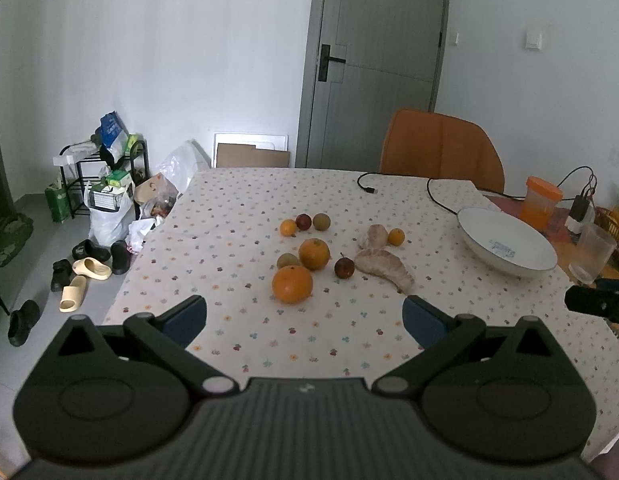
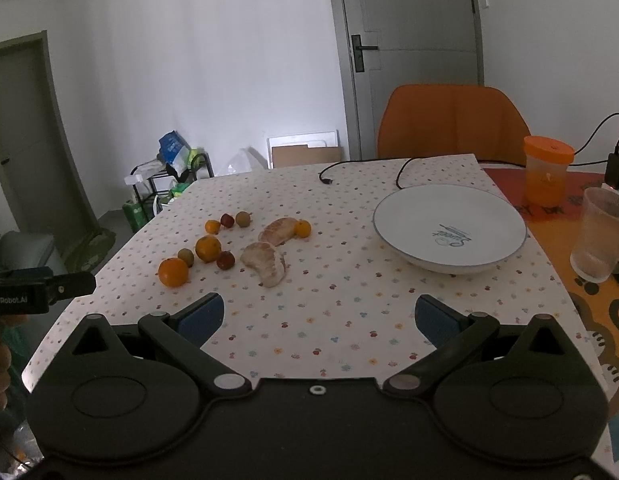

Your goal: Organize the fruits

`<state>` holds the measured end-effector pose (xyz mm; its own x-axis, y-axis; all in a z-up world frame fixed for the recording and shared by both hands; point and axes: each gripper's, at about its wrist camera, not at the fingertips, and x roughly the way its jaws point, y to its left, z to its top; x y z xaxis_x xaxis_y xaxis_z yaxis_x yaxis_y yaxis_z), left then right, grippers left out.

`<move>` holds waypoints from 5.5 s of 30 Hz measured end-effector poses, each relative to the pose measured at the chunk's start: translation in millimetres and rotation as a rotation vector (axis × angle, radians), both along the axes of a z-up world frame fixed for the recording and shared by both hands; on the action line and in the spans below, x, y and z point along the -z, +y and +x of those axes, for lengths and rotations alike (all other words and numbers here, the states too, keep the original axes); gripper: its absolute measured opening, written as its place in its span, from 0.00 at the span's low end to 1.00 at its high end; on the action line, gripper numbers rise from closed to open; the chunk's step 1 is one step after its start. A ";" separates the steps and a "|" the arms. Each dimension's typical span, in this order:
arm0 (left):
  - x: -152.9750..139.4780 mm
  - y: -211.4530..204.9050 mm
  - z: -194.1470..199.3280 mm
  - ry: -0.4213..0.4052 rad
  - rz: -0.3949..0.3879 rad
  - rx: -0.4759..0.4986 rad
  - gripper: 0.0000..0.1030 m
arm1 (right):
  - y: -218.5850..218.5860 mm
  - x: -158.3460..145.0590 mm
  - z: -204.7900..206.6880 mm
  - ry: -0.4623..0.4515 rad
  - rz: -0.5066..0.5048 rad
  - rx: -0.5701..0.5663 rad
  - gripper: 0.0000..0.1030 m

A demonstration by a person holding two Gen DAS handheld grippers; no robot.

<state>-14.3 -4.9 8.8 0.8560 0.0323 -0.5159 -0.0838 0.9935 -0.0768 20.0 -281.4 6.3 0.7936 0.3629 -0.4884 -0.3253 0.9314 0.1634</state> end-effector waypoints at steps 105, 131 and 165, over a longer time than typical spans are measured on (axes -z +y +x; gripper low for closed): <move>73.6 -4.2 120.4 0.047 -0.147 -0.081 0.39 | 97.7 81.9 152.3 0.036 -0.065 -0.299 0.36; 47.5 -77.2 147.8 -0.001 -0.092 0.066 0.39 | -9.7 51.1 139.0 -0.077 0.037 -0.059 0.36; 40.9 -197.7 218.0 0.016 0.013 0.324 0.39 | -112.1 76.8 175.3 -0.100 0.078 0.301 0.37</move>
<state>203.8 -202.6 -32.2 0.8145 -0.2341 -0.5308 0.2360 0.9696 -0.0655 195.3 -393.5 -70.5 0.9137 0.1379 -0.3823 -0.0554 0.9742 0.2188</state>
